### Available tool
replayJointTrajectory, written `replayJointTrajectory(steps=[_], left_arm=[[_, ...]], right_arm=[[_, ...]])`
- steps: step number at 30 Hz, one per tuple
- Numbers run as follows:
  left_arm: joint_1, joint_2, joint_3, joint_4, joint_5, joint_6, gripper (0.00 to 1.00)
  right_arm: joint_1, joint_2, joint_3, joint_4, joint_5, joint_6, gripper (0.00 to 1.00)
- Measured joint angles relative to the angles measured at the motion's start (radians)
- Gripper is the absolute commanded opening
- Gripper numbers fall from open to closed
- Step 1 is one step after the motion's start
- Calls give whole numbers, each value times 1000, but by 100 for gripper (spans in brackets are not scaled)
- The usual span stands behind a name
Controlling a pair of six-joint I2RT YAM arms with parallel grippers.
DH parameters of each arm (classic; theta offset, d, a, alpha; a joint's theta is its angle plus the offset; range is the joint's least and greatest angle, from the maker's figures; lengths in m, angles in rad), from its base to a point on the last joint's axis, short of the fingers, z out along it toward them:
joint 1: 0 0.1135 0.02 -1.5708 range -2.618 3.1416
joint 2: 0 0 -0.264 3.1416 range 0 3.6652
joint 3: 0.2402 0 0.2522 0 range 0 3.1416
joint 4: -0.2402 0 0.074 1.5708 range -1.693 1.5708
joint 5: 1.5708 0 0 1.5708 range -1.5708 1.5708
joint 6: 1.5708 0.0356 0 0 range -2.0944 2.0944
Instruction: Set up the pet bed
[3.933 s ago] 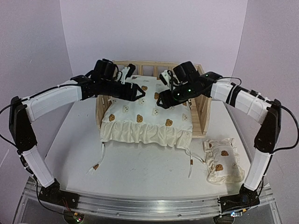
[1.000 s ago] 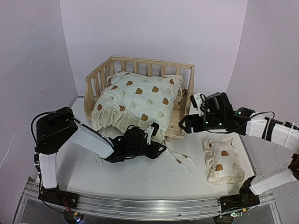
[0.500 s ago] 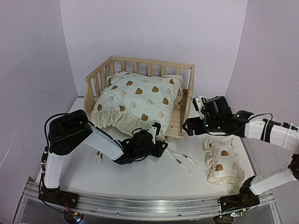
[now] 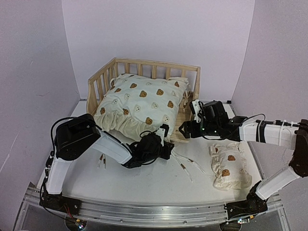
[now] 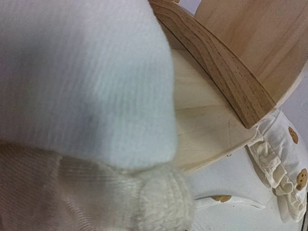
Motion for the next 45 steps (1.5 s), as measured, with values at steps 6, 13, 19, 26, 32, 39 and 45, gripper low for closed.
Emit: replayJointTrajectory(steps=[6,13,19,26,32,39,45], left_arm=[[0,-39,-26,-7,1,52,0],[1,-197,-105,-9,164,58,0],[31,-253,-106,-3,277,-3,0],[97,-254,-106,-5,390,-114,0],[106,-254,-106,-6,429,-146,1],[109,-254,-106,-7,462,-173,1],[113,-254,-106,-6,477,-176,1]], right_arm=[[0,-14,-37,68,-35,24,88],[19,-108,-24,-32,-10,-6,93],[-105,-281,-130,-68,-174,-94,85],[-86,-277,-301,117,-479,-158,65],[60,-227,-440,280,-362,-135,63],[81,-161,-517,416,-248,-82,60],[97,-8,-523,486,-216,-68,52]])
